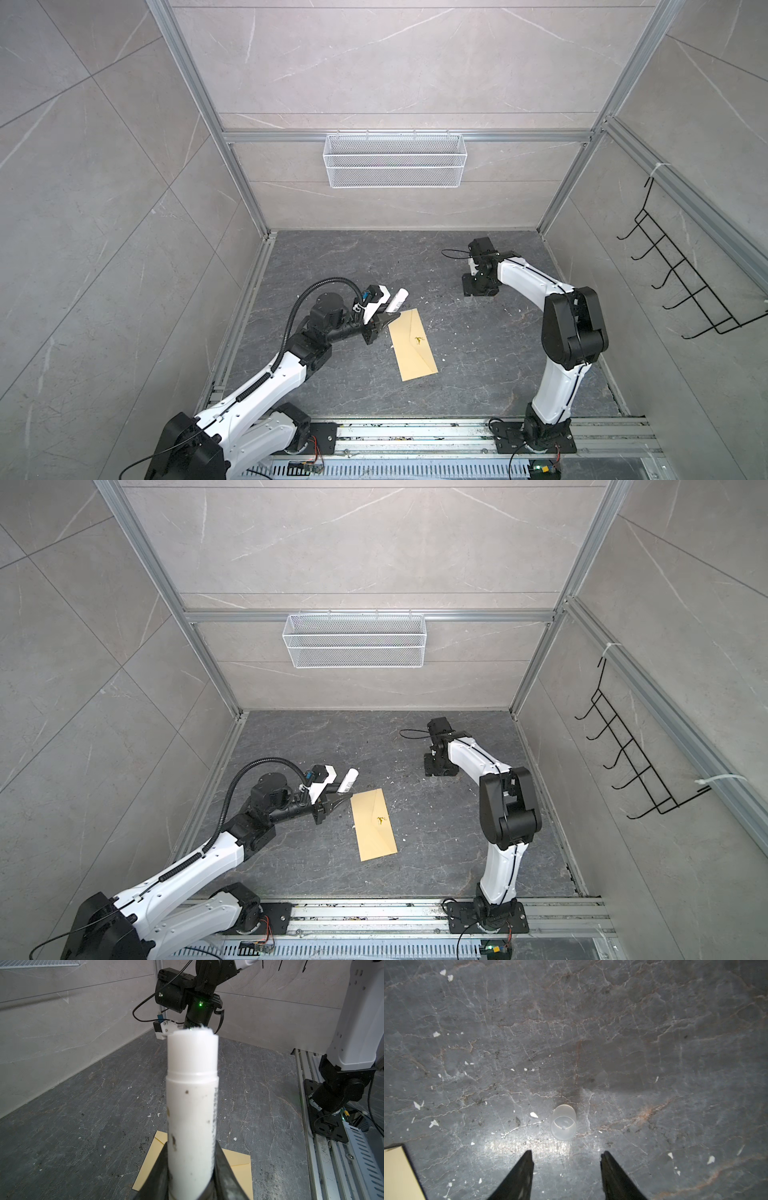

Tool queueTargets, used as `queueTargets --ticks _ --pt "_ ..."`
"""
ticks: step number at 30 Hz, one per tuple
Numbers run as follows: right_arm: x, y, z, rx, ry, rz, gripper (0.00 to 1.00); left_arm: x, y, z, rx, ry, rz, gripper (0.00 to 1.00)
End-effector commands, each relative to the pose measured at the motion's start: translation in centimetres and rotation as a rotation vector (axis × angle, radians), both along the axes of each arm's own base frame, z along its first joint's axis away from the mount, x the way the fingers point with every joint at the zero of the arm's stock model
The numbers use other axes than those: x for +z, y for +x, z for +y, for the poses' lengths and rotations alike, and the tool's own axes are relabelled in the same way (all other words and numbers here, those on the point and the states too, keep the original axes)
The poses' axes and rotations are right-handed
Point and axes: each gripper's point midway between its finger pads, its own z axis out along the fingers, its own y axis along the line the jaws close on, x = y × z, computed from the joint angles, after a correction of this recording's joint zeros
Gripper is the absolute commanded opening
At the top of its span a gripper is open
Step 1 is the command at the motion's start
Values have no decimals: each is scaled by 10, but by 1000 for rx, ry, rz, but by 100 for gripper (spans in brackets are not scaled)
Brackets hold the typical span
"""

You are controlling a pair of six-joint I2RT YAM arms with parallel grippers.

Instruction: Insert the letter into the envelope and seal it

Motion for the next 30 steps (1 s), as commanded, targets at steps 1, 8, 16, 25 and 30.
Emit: queueTargets --ticks 1,8,16,25,30 --pt "-4 3 -2 8 -8 23 53 9 -1 -3 -20 -12 -41 0" --pt "-12 5 -1 14 -15 36 48 9 -1 -3 -19 -14 -39 0" --pt "-20 9 0 20 -21 53 44 9 -1 -2 -17 -13 -39 0" --pt "-27 11 -1 25 -37 73 41 9 0 -2 -17 -11 -34 0" --pt "-30 11 -1 26 -39 81 38 8 0 -3 -17 -9 -28 0"
